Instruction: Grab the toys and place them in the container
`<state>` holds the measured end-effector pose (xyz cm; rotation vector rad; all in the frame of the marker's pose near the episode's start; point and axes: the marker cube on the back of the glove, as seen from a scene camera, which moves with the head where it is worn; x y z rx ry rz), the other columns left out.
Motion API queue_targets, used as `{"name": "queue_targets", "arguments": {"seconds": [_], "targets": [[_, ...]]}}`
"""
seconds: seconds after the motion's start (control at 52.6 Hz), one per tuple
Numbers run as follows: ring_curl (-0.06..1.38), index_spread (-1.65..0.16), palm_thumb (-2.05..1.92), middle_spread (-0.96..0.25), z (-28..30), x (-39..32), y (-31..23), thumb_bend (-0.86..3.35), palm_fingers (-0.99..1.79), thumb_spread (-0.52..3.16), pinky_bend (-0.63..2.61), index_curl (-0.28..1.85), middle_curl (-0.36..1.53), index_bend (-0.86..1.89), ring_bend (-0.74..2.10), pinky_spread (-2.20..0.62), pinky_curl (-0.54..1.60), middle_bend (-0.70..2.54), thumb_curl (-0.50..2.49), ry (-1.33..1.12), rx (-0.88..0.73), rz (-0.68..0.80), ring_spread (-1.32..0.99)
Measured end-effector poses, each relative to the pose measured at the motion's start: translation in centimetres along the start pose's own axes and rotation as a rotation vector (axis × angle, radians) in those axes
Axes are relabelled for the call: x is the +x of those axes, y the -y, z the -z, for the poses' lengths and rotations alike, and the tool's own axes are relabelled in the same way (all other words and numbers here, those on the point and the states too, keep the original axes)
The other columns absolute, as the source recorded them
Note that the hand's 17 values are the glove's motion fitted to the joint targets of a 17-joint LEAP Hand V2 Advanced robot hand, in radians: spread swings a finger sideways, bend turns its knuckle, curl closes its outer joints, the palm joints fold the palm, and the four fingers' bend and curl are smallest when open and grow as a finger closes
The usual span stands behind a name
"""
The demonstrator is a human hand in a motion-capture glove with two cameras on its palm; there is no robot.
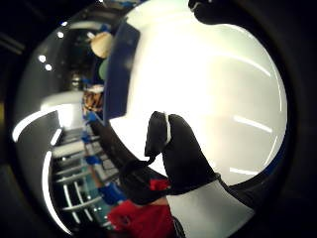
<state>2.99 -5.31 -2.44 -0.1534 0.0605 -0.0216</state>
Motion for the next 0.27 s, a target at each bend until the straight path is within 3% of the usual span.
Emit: {"name": "queue_targets", "arguments": {"seconds": [0.266], "targets": [[0.18, -0.38, -0.01, -0.09, 0.56, 0.69, -0.75, -0.02, -0.07, 1.30, 0.59, 0.45, 0.25, 0.23, 0.16, 0.05, 0.33, 0.16, 0.30, -0.022, 0.007, -0.006, -0.03]]}}
